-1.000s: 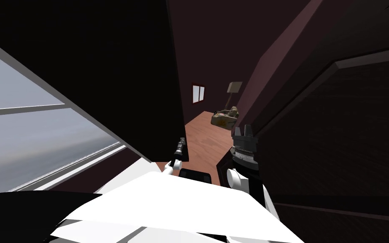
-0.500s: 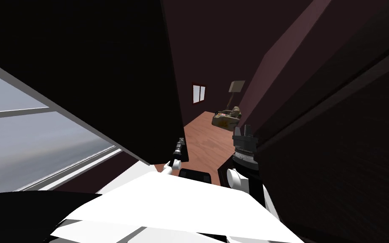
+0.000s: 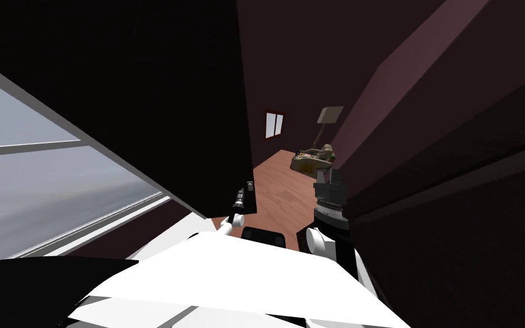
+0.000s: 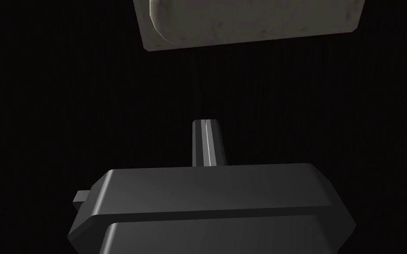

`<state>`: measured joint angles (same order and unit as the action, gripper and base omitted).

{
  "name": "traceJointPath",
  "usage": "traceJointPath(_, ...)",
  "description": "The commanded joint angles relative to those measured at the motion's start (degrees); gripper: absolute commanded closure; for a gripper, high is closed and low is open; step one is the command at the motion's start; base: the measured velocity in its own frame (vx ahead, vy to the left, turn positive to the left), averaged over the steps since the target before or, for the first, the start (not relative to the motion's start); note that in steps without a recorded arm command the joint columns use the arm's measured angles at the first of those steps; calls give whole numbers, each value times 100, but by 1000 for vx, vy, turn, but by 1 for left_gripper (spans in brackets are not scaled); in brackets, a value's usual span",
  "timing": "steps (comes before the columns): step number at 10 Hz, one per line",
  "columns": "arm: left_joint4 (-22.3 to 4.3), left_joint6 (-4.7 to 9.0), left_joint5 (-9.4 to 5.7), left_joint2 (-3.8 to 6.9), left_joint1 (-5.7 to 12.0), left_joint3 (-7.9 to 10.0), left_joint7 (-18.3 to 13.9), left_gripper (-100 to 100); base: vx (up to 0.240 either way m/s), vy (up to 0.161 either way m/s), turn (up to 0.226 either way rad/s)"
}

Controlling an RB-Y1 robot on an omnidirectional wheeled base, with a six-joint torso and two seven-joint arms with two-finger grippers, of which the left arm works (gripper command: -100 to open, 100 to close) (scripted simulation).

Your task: Push the door open

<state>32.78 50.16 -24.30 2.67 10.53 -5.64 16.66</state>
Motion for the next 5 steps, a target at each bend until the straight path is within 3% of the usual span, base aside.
traceJointPath(1,-39,41,-165,2,33,-131,97,-100,-155,-2,31)
traceJointPath(5,-61,107,-564,-92,82,-448,321,-100,-104,3,45)
